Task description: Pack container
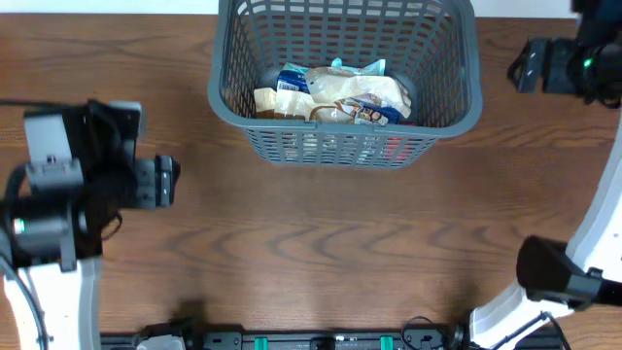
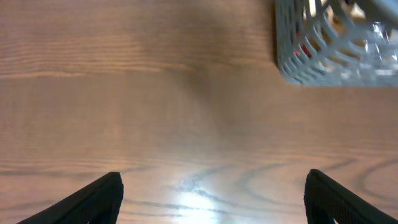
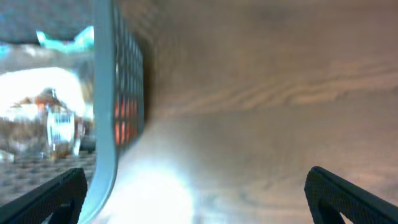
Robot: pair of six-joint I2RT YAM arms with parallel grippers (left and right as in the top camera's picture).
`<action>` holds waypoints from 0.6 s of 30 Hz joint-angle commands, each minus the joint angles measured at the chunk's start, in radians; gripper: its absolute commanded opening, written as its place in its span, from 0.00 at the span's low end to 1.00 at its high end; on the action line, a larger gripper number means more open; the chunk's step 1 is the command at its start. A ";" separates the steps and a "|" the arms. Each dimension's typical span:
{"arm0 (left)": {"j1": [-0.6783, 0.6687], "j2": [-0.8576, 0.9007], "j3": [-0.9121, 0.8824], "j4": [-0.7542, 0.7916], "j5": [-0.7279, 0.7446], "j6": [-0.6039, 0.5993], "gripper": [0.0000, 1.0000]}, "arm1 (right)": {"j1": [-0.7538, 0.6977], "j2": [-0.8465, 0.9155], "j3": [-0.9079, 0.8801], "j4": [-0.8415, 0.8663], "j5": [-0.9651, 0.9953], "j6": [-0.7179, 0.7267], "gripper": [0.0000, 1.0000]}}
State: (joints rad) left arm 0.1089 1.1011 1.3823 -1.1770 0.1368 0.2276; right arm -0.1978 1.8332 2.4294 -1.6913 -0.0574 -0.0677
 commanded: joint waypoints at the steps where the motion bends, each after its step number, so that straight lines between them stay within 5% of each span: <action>1: 0.004 -0.059 -0.073 0.000 0.042 -0.009 0.82 | 0.026 -0.095 -0.162 -0.007 0.040 0.038 0.99; 18: 0.003 -0.311 -0.251 0.057 0.124 -0.021 0.82 | 0.099 -0.540 -0.914 0.183 -0.005 0.075 0.99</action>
State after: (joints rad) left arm 0.1085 0.8394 1.1404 -1.1236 0.2413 0.2276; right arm -0.1150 1.3586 1.5631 -1.5131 -0.0357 -0.0097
